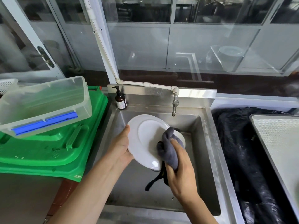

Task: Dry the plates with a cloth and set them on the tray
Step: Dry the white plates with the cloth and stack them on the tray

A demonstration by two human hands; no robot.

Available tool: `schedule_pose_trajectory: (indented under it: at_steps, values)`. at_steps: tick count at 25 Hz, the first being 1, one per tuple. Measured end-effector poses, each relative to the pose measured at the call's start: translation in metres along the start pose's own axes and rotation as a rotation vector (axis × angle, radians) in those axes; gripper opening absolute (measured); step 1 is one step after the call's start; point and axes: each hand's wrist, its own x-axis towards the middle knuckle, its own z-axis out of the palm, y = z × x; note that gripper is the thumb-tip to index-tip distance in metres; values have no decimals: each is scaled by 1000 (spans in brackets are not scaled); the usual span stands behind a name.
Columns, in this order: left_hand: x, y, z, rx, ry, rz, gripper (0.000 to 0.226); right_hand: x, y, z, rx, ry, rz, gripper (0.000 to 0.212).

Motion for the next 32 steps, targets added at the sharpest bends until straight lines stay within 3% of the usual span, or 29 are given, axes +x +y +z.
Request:
schedule_pose_trajectory:
  at_steps: [3,5,9,11,13,15,17,19,20,22,24,26,29,32]
  values:
    - [2,5,2,-36,69,-6,22,-6,0,4,-128,-70,-278,69]
    - [1,8,0,-46,63,-15,21,-3,1,6,-246,-32,-388,71]
    - [-3,6,6,-89,55,15,21,13,0,-2,-330,138,-462,51]
    - [-6,8,9,-153,5,42,20,19,-9,-7,-232,176,-324,46]
    - [-9,14,9,-170,-108,35,30,22,-21,-9,-23,226,-23,42]
    - [-7,15,5,-17,-145,97,34,27,-26,-12,177,313,172,27]
    - [0,9,-1,210,-12,297,24,33,-23,-19,282,347,287,17]
    - [8,0,-8,403,152,519,20,38,-20,-25,353,334,379,22]
    - [11,-5,-11,469,177,557,21,39,-18,-27,383,329,413,23]
    - [14,-14,-15,461,95,459,29,39,-13,-28,430,304,479,27]
    - [14,-18,-17,244,-71,250,43,40,-11,-28,481,291,565,29]
    - [13,-17,-16,88,-153,183,43,40,-8,-26,462,313,622,30]
    - [9,-18,-11,64,-48,280,21,35,-11,-22,362,416,604,34]
    - [4,-18,-8,90,9,329,21,28,-19,-20,240,460,435,38]
